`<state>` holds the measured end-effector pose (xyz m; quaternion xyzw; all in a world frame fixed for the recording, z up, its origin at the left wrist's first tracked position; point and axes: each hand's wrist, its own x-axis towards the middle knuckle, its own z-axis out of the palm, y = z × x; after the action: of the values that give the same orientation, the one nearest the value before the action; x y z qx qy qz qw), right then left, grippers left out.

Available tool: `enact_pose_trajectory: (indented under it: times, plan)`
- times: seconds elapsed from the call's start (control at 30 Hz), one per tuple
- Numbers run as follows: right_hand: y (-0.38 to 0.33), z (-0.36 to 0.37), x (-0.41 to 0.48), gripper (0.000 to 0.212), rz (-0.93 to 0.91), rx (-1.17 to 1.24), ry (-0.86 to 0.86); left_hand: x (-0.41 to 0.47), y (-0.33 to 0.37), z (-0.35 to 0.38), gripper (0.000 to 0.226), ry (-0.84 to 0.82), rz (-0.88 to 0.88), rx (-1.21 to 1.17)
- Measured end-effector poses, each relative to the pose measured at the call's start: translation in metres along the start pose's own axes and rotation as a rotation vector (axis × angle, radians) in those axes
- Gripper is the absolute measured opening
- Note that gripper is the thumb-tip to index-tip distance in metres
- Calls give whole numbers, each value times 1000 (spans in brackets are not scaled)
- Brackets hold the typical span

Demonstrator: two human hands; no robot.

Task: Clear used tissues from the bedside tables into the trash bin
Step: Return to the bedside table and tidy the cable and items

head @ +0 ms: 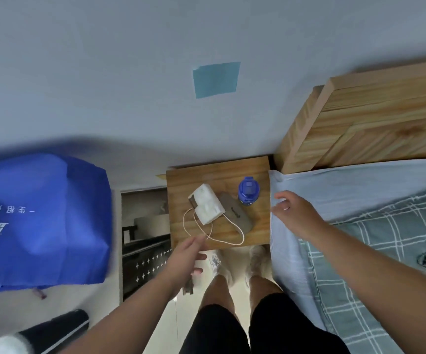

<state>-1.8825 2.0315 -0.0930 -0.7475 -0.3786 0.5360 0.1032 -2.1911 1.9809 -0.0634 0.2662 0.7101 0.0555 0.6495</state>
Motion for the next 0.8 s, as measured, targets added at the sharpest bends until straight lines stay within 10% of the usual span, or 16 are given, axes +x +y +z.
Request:
enact_pose_trajectory:
  times: [0.2, 0.47, 0.8]
  plan:
    - [3, 51, 75, 123, -196, -64, 1, 135, 17, 7, 65, 215, 43, 208]
    - [2, 95, 96, 83, -382, -60, 141, 234, 17, 33, 132, 395, 26, 244]
    - [-53, 102, 109, 67, -460, 36, 246, 229, 14, 44, 118, 454, 23, 310]
